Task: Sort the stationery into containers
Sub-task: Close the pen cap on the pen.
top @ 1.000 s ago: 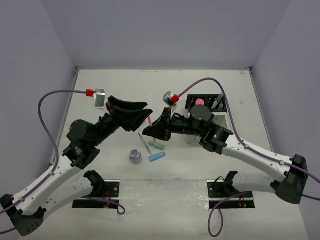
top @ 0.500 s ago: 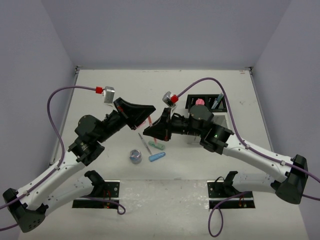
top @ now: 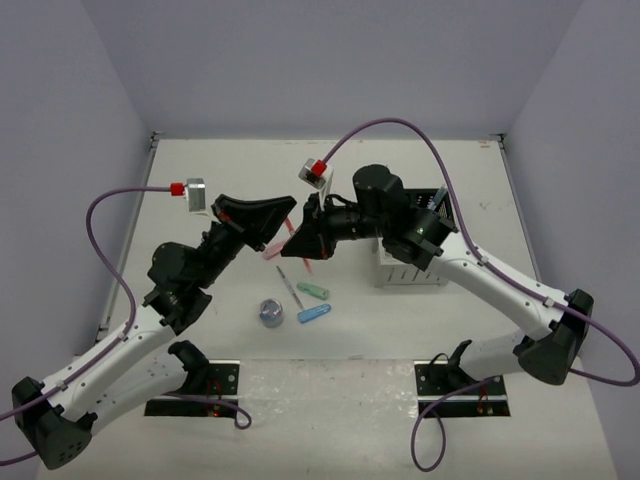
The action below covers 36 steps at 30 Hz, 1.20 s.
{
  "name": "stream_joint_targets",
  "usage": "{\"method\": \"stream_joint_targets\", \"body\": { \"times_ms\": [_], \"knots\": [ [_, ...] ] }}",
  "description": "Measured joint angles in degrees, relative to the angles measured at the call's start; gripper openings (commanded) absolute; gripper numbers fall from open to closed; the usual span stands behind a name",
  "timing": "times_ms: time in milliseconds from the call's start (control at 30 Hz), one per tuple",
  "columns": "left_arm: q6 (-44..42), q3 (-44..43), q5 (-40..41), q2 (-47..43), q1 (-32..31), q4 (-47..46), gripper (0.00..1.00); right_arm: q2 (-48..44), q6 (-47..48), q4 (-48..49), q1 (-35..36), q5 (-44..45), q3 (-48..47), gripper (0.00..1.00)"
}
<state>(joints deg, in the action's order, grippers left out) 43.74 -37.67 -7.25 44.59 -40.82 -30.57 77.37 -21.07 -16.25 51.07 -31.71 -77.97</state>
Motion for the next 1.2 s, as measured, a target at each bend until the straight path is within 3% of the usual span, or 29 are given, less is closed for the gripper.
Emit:
{"method": "stream_joint_targets", "body": {
  "times_ms": [400,533,767,867,933,1100,1200],
  "knots": [
    [-1.02,0.67,11.34,2.23,-4.46,-2.92,0.0,9.99,0.79,-13.78,-2.67,-4.99,-15.81,0.0],
    [-0.99,1.8,13.44,0.43,-5.63,-1.98,0.0,10.3,0.67,-13.59,-2.72,-6.21,-15.62,0.0],
    [-7.28,-3.09,15.48,-1.96,-8.34,15.63,0.0,4.46,-4.33,9.24,-3.16,-10.37,3.61,0.0],
    [-9.94,-5.37,14.48,-1.96,-9.24,20.52,0.0,2.93,-5.84,18.29,-3.27,-12.8,9.26,0.15],
    [-11.39,-6.33,12.99,-2.01,-9.36,21.22,0.0,2.39,-6.4,23.77,-3.28,-14.4,11.36,0.28],
    [-13.52,-6.8,6.12,-2.91,-9.98,19.24,0.0,0.26,-7.91,32.62,-3.51,-17.36,15.23,0.37],
    [-13.66,-6.78,3.37,-3.1,-10.31,17.71,0.0,-1.29,-8.3,35.14,-3.61,-17.62,16.91,0.37]
  ]
}}
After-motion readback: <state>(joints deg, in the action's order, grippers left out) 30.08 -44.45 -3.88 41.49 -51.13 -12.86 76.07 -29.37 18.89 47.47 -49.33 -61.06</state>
